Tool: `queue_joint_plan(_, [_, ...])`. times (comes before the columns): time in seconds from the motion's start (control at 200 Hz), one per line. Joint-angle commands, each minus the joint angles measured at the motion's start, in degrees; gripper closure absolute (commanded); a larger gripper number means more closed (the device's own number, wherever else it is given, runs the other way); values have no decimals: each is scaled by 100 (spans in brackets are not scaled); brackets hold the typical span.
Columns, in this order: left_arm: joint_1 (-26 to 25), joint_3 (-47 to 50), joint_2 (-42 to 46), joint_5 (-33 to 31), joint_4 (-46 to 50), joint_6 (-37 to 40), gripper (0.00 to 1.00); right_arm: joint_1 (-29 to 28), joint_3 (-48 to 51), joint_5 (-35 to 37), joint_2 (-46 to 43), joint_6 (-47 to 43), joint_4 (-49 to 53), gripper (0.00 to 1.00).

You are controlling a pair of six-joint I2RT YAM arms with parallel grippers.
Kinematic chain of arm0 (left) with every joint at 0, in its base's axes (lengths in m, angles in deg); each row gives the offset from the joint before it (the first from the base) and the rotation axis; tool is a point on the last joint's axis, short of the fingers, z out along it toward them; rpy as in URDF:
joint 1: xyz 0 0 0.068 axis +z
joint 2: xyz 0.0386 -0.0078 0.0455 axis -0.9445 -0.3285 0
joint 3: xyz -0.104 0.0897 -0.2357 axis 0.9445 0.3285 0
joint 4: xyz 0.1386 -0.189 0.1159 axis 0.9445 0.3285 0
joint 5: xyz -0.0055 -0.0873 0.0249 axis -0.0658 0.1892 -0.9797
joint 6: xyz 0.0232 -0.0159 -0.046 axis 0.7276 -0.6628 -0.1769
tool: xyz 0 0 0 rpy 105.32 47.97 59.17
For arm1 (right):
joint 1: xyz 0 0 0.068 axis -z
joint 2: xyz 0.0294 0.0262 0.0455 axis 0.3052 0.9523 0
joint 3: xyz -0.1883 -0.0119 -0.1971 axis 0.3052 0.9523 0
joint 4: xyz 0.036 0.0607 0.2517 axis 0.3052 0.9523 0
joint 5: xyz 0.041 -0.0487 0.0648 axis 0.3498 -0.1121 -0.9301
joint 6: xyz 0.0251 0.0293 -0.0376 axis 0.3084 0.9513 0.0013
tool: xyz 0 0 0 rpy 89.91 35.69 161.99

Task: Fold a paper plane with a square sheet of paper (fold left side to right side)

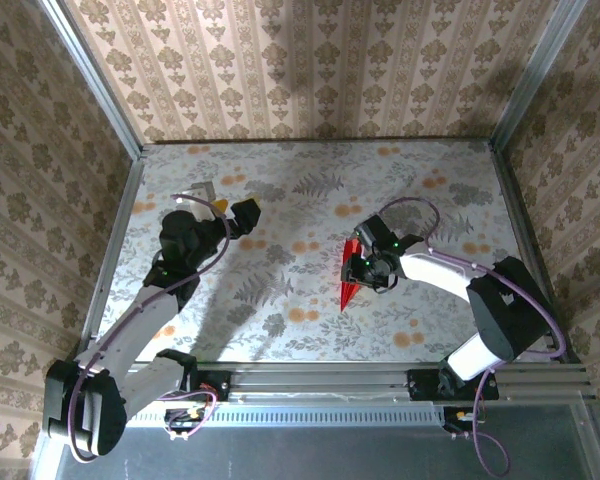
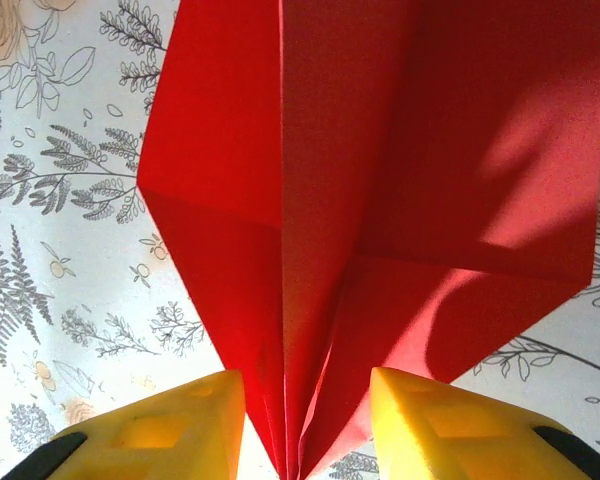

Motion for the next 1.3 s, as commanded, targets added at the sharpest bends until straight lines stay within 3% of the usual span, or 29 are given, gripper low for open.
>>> queue_joint_plan(0.0, [50,73,107,63,20,10,0,-39,-149,170,124,55,-20,62])
queue_joint_plan(0.695, [85,83,61,79,6,1,0,-46,-376,326,586,12,75,79])
queue_joint_plan(0.945, [102,91,62,96,19,2,0,-57,-438,370,593,-9,174,89])
queue_joint_plan(1.09, [118,82,70,111,27,2,0,-62,-724,531,581,-207,616,95])
queue_joint_plan(1.295, [137,82,140,128,72,1,0,26,-1771,903,864,-753,1779,95])
